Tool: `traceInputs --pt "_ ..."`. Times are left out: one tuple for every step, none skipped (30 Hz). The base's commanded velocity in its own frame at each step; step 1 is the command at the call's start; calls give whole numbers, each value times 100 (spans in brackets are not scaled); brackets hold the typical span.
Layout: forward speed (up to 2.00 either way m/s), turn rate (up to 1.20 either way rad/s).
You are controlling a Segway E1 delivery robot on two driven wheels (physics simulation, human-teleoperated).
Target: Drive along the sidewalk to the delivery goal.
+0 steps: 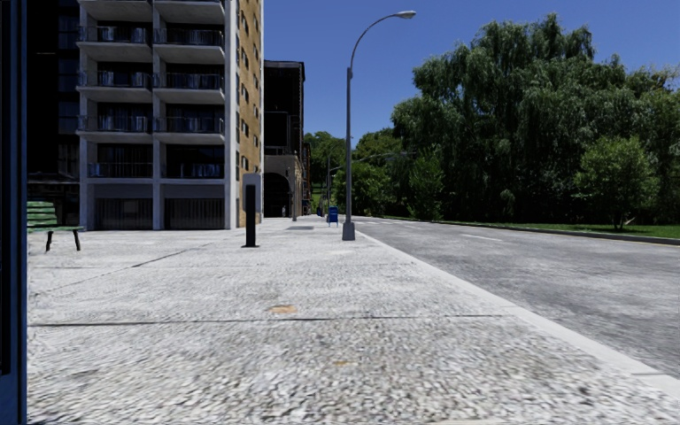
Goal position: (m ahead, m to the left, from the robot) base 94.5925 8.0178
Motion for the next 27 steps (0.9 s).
traceInputs --pt "200 0" --pt "200 0" --pt "200 0" --pt "200 0" --pt "200 0" --pt "200 0" --pt "200 0" --pt "200 0" --pt "200 0" --pt "200 0" --pt "200 0" --pt "200 0" --pt "200 0" --pt "200 1" --pt "200 6" --pt "200 6" --pt "200 9" --pt "200 14" --pt "200 14" --pt "200 21" --pt "200 24" --pt "200 27" --pt "200 27" --pt "200 28" --pt "200 28" --pt "200 28" --pt "200 28"
